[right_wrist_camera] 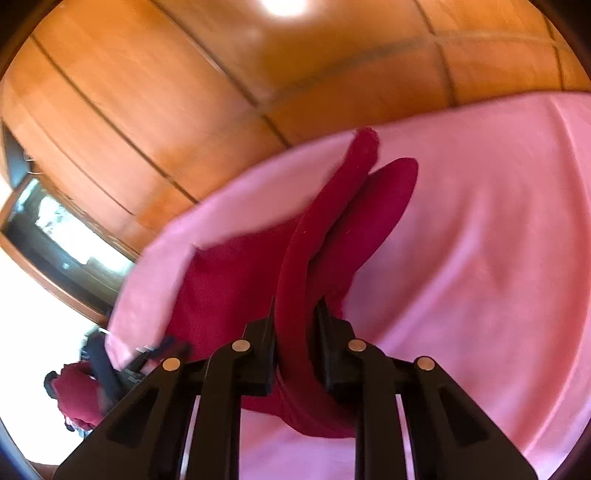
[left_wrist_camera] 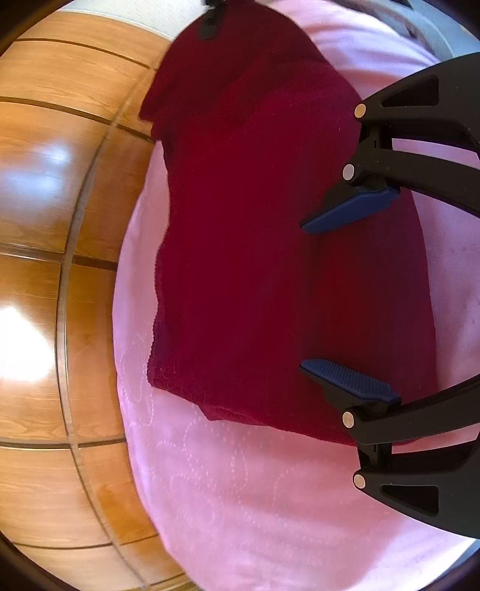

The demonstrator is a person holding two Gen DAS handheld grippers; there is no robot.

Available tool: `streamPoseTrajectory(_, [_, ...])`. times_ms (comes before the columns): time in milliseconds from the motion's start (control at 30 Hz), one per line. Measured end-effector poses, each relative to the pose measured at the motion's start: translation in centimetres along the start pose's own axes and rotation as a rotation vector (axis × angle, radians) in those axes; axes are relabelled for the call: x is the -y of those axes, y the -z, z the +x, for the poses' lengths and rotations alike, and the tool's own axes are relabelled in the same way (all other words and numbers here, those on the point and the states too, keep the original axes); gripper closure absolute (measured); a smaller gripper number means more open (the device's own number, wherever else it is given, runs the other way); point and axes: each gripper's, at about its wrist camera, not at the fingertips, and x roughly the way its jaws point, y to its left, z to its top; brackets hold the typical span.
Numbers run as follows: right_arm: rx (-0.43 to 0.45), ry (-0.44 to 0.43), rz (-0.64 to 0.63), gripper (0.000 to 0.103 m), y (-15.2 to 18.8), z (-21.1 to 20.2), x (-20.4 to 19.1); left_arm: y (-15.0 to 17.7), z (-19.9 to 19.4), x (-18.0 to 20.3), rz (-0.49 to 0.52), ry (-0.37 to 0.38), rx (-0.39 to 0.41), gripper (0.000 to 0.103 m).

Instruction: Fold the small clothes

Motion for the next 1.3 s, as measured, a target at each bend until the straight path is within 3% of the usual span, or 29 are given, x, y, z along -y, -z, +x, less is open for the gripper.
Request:
streamPoseTrajectory(133, [0.001, -0.101, -0.088, 0.087, -0.9, 2.7, -6.4, -0.4, -2.1, -2.9, -0.111, 0.117, 0.031, 0.034])
streamPoseTrajectory(300, [-0.082, -0.214, -0.186, 0.088, 0.3, 9.4, -13.9, -0.8, -5.1, -8.6, -0.28, 0.236, 0.079, 0.034])
streamPoseTrajectory(467, [-0.262, -0.188, -0.291, 0.088, 4.9, 17.9, -18.3, -0.7, -6.4, -12.7, -0.4, 0.295, 0.091, 0.034])
streamPoseTrajectory(567, [-0.301, -0.151, -0.387, 0.081, 7.1, 19.9, -19.8, -0.4, -6.4, -14.4, -0.478, 0.377, 0.073, 0.029])
streamPoseTrajectory(667, [-0.286, -0.231, -0.385, 0.067, 7.5, 18.5, -19.9, -0.8, -6.7, -14.6, -0.479, 0.402, 0.074, 0.029])
streamPoseTrajectory(700, [-0.26, -0.258, -0.387, 0.056, 7.5, 17.2, -19.9, -1.1, -6.8, -14.5, -0.478, 0.419, 0.075, 0.029])
streamPoseTrajectory(733, [-0.239, -0.278, -0.385, 0.05, 7.4, 15.9, -19.5, -1.3, -6.9, -14.2, -0.478, 0.44, 0.075, 0.029])
streamPoseTrajectory(867, [-0.178, -0.261, -0.389, 0.049, 7.5, 11.4, -16.8, -2.7, -6.3, -13.1, -0.474, 0.505, 0.054, 0.029])
streamPoseTrajectory(1000, [-0.141, -0.099, -0.38, 0.048, 8.6, 7.7, -12.0, -3.6, -5.4, -10.4, -0.433, 0.556, -0.013, 0.029])
streamPoseTrajectory(1133, [-0.138, 0.035, -0.372, 0.048, 10.4, 6.7, -9.1, -3.4, -4.3, -7.9, -0.387, 0.528, -0.109, 0.026])
streamPoseTrajectory(1267, [-0.143, 0.047, -0.375, 0.047, 11.5, 6.6, -8.3, -2.9, -4.1, -6.3, -0.324, 0.418, -0.128, 0.023])
streamPoseTrajectory(1300, [-0.145, 0.049, -0.377, 0.047, 11.6, 7.2, -8.5, -2.9, -4.0, -6.1, -0.317, 0.409, -0.13, 0.035])
